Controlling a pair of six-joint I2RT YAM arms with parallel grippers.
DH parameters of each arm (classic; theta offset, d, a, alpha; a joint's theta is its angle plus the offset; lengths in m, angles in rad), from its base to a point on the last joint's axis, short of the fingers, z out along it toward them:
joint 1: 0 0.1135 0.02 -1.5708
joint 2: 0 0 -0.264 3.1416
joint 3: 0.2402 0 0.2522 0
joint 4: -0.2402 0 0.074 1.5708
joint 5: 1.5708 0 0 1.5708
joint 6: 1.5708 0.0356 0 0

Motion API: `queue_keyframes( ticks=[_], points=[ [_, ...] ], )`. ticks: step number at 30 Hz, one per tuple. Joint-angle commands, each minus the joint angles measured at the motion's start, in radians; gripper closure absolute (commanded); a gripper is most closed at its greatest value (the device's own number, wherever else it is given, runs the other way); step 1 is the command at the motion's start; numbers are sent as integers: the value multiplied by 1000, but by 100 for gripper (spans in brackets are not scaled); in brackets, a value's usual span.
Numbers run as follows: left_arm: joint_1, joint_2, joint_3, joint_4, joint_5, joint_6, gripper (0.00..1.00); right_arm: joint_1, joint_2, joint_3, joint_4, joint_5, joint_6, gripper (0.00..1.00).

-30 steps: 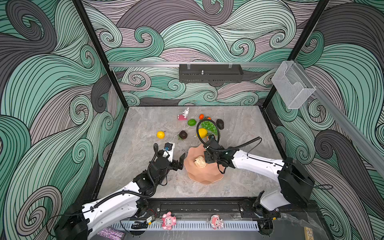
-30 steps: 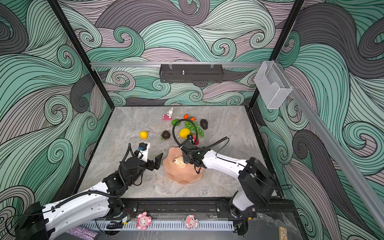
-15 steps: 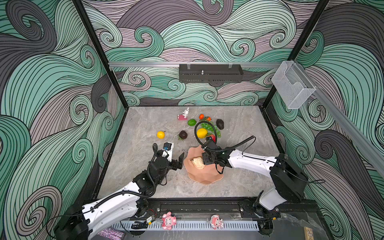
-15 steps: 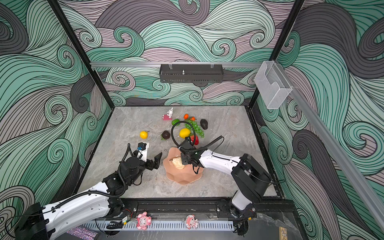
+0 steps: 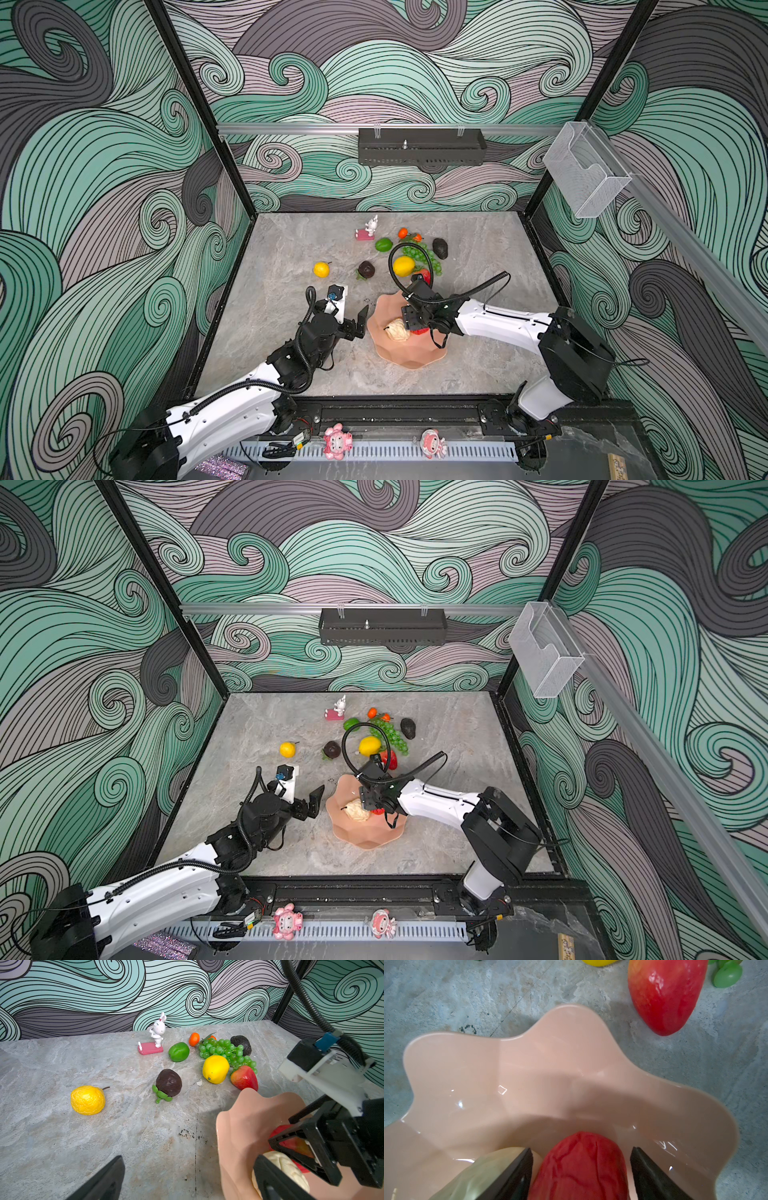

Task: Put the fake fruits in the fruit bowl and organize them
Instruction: 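Lower the red apple beside the pear and open the right gripper, then reach the left gripper to the yellow lemon while the right gripper withdraws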

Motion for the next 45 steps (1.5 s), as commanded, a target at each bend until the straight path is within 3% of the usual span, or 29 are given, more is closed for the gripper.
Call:
queue_keyframes(
  ticks=[1, 8, 12, 24, 35, 40, 45],
  points=[
    [6, 2, 6, 6, 3, -11, 1, 4, -7, 9, -6, 12, 10, 24],
    [10, 15, 11, 7, 14, -16, 1, 4, -29, 18, -16, 15, 0, 24],
    [15, 41, 30, -1, 25, -27, 1, 4, -57, 42, -59, 36, -16, 19],
    [105, 245, 265, -163, 102, -209, 2, -44, -292, 52, -139, 46, -111, 9],
    [237, 577, 653, -476, 214, -246, 2, -67, -590, -104, -115, 68, -133, 7],
    [240, 786, 897, -680, 345, -184, 4, -74, -700, -189, -101, 69, -116, 6],
    [238, 986, 1094, -770, 512, -124, 6, -78, -782, -262, -89, 54, -96, 6]
  ],
)
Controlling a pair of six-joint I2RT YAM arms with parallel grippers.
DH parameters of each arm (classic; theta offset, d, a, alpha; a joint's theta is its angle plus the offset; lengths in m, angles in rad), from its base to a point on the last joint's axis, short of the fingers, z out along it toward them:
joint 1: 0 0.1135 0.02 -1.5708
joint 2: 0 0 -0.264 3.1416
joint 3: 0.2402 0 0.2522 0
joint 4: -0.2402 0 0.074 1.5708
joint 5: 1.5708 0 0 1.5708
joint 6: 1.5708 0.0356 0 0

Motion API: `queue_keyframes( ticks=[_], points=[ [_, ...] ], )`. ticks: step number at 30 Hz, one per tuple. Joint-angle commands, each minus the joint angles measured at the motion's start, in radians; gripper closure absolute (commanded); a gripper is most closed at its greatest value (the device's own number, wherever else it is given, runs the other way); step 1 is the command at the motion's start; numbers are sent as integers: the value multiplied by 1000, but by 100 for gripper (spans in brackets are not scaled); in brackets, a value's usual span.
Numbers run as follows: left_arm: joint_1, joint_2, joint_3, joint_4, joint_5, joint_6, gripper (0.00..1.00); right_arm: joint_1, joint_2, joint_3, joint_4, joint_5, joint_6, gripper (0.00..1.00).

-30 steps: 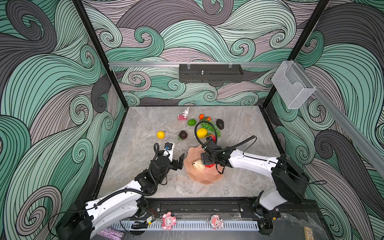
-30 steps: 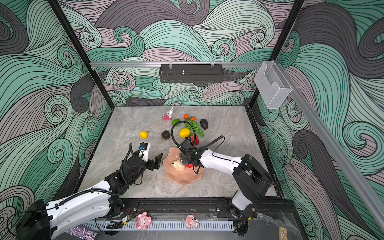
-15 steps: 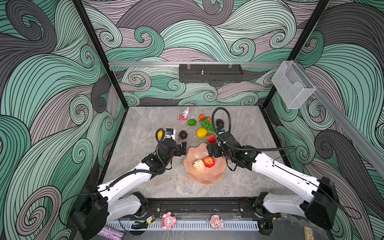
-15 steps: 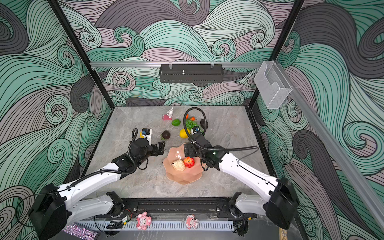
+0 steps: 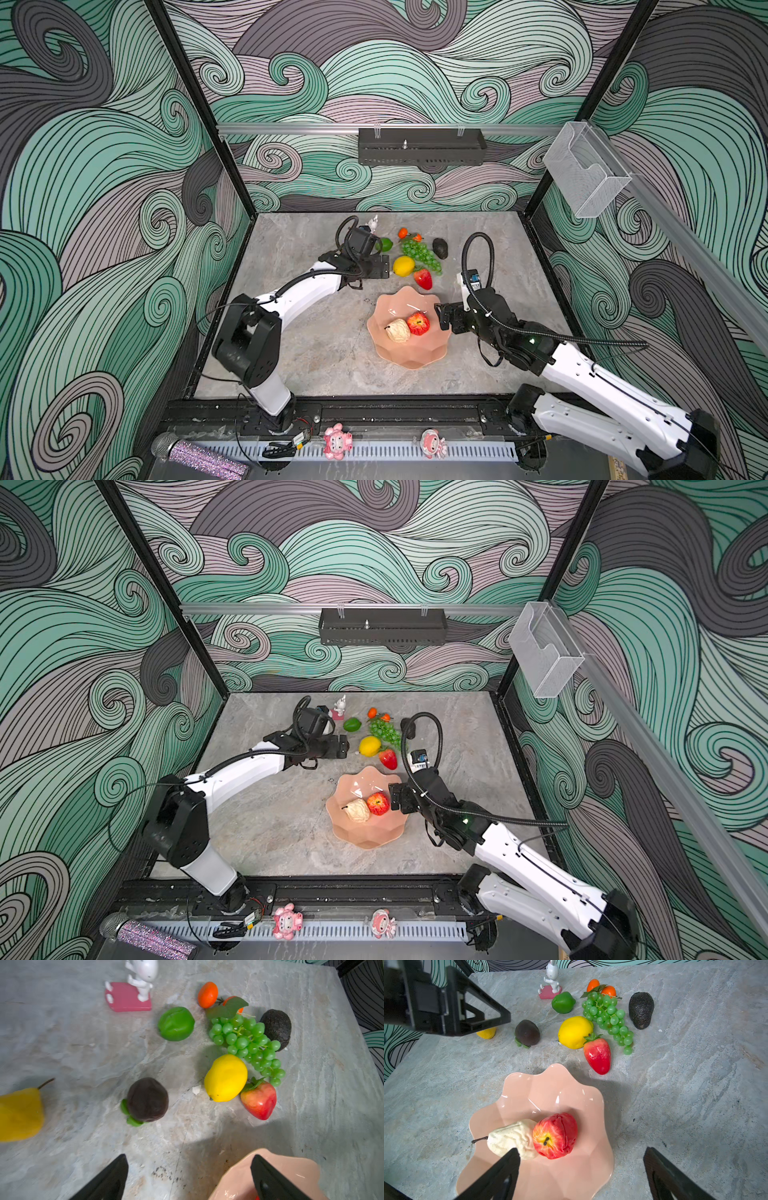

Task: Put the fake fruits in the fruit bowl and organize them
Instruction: 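Reach the left gripper to the yellow lemon while the right gripper withdraws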

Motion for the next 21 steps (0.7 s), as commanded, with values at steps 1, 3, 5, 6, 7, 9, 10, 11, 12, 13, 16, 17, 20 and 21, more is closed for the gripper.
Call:
queue_keyframes(
  ticks=[1, 3, 5, 6, 7, 9, 10, 11, 12, 13, 16, 17, 20, 21],
  points=[
    [-1, 107, 123, -157, 145, 58, 6, -8, -47, -35, 10, 0, 20, 6],
    [-1, 160, 178, -174, 159, 83, 6, -8, -70, -55, 10, -11, 26, 6],
    [1, 212, 238, -189, 165, 112, 6, -9, -93, -78, 12, -22, 36, 6],
    [0, 238, 266, -202, 165, 127, 6, -8, -102, -87, 15, -26, 41, 6],
    [0, 268, 304, -219, 166, 144, 6, -8, -110, -101, 18, -31, 44, 6],
    [0, 322, 368, -247, 174, 177, 7, -8, -125, -122, 29, -43, 49, 5],
    [1, 346, 393, -253, 176, 193, 7, -8, -131, -132, 31, -52, 52, 5],
    [1, 366, 412, -250, 181, 210, 9, -9, -136, -139, 34, -59, 56, 5],
    [1, 384, 429, -245, 187, 225, 12, -8, -140, -146, 38, -64, 58, 5],
    [1, 405, 449, -244, 191, 243, 15, -9, -143, -152, 39, -71, 59, 5],
    [1, 468, 531, -275, 202, 276, 18, -10, -148, -164, 42, -76, 64, 5],
    [1, 486, 552, -281, 203, 281, 19, -10, -148, -169, 41, -77, 63, 5],
    [1, 538, 614, -293, 216, 303, 20, -10, -149, -177, 44, -80, 65, 5],
    [1, 556, 632, -297, 225, 310, 21, -10, -149, -180, 44, -78, 64, 5]
  ],
)
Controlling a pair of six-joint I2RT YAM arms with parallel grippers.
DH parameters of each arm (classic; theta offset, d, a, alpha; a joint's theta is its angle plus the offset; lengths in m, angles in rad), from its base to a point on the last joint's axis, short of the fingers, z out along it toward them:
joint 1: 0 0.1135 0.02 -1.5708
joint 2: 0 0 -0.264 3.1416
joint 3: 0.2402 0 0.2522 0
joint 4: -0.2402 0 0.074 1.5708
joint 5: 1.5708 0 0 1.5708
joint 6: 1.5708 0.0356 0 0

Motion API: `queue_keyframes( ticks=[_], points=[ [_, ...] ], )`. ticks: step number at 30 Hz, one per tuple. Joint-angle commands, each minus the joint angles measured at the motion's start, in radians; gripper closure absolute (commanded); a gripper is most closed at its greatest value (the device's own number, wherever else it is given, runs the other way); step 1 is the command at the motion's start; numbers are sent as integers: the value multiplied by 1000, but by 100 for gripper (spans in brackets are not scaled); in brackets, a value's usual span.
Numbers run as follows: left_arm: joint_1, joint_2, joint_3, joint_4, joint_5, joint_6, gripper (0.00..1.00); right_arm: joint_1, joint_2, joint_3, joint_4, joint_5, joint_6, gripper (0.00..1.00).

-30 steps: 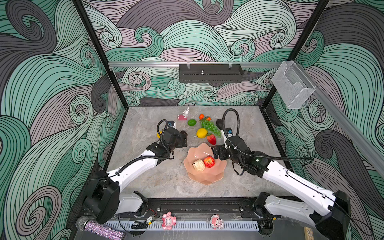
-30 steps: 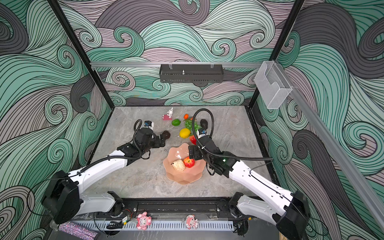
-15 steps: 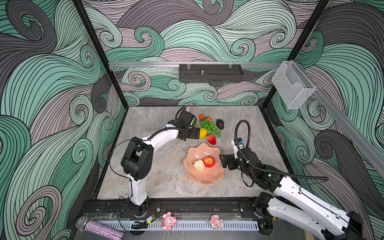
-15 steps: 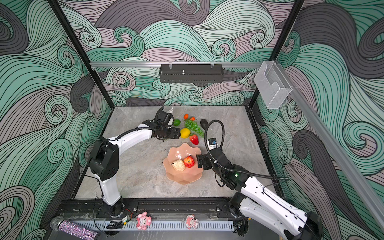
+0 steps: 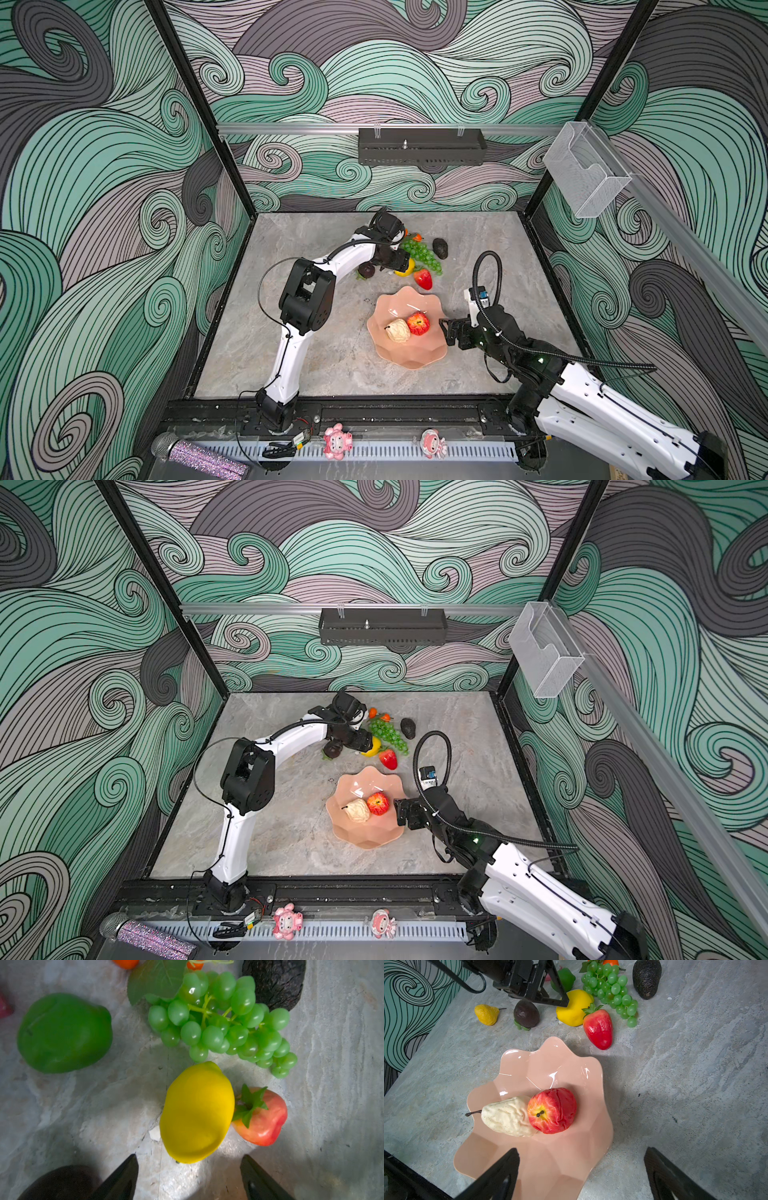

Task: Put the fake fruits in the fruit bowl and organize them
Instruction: 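Reach the left gripper to the yellow lemon while the right gripper withdraws, then grasp the yellow lemon with the left gripper and lift it toward the bowl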

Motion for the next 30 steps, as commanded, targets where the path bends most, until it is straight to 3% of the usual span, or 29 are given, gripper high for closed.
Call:
queue_keyframes(
  ticks=[1, 17, 30],
  points=[
    [1, 55, 77, -62, 43, 54, 21, -5, -8, -15, 17, -7, 9, 5],
    [1, 143, 147, -69, 49, 59, 39, -11, 31, -18, 35, -10, 2, 6],
    [1, 86, 75, -35, 34, 48, 48, -14, 25, -15, 21, 1, 25, 7]
  ],
)
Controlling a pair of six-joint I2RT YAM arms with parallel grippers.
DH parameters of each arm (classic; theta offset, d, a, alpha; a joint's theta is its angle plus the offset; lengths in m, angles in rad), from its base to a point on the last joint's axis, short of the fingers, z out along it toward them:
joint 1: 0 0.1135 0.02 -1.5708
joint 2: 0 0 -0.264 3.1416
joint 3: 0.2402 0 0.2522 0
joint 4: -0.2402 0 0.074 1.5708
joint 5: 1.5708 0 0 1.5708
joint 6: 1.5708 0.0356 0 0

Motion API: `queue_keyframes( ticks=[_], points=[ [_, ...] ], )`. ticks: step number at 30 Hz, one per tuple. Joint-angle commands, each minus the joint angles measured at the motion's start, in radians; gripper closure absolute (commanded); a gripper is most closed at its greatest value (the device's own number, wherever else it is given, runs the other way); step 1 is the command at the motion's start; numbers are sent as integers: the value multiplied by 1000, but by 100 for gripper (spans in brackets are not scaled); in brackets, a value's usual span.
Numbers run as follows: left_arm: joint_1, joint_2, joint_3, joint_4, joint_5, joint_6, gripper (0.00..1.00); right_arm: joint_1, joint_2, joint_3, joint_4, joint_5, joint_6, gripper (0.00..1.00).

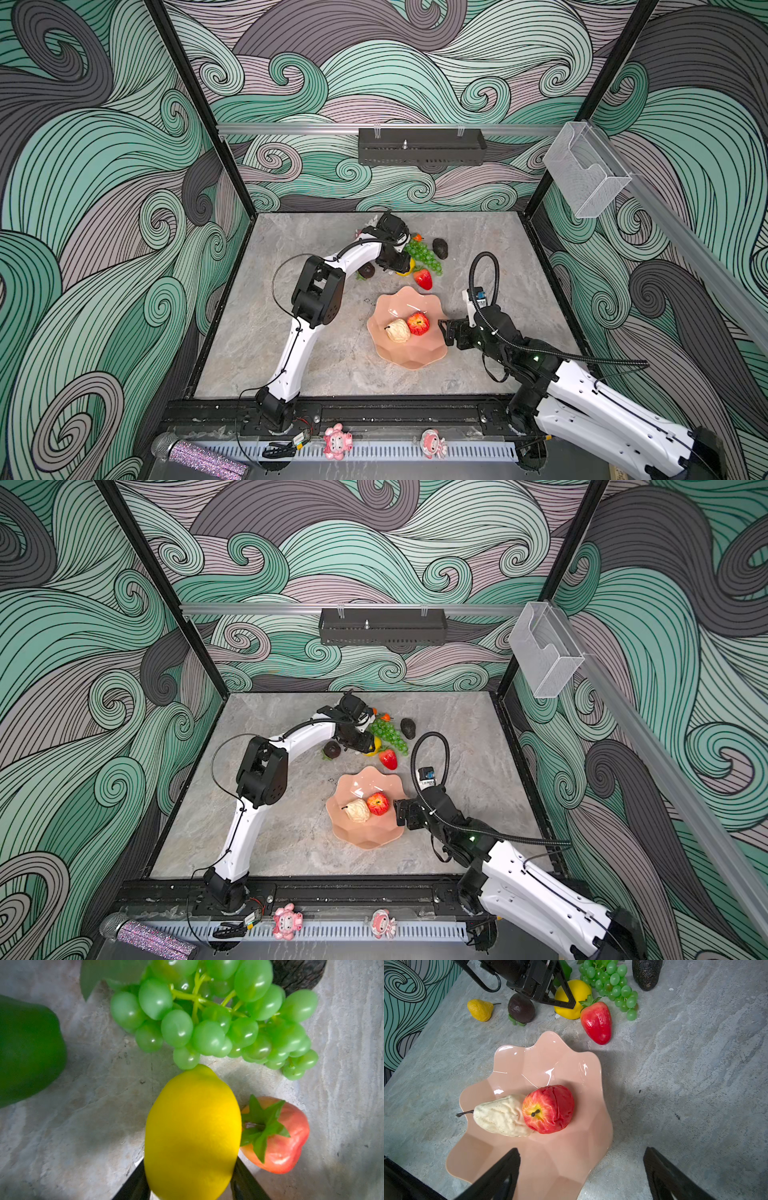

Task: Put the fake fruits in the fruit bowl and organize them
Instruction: 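Grasp the yellow lemon with the left gripper and lift it toward the bowl, then grasp the lemon with the right gripper from the left gripper above the bowl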

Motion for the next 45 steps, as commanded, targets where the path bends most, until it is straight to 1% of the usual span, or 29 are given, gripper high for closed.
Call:
queue_keyframes(
  ticks=[1, 16, 20, 26, 31, 34, 37, 41, 42, 45],
  points=[
    [1, -44, -50, 25, -10, -4, 48, -4, -3, -2, -1, 7, 16, 7],
    [1, -292, -387, 277, -70, -72, 52, -6, 6, 14, -4, 0, 39, 6],
    [2, -372, -466, 335, -136, -108, 52, -10, 2, 54, -39, -17, 73, 7],
    [0, -535, -591, 435, -179, -151, 52, -14, 4, 96, -36, -52, 117, 6],
    [-10, -707, -762, 559, -153, -190, 53, -20, 7, 170, -47, -127, 171, 6],
    [-36, -806, -876, 659, -123, -197, 53, -19, 11, 199, -38, -153, 197, 6],
    [-87, -890, -967, 729, -118, -193, 52, -22, 16, 219, -27, -169, 220, 6],
    [-198, -985, -1057, 810, -152, -146, 53, -21, 15, 216, 13, -194, 267, 7],
    [-225, -998, -1074, 827, -161, -130, 53, -22, 15, 211, 48, -204, 280, 7],
    [-280, -1033, -1128, 887, -158, -118, 53, -21, 7, 182, 119, -230, 324, 7]
  ],
)
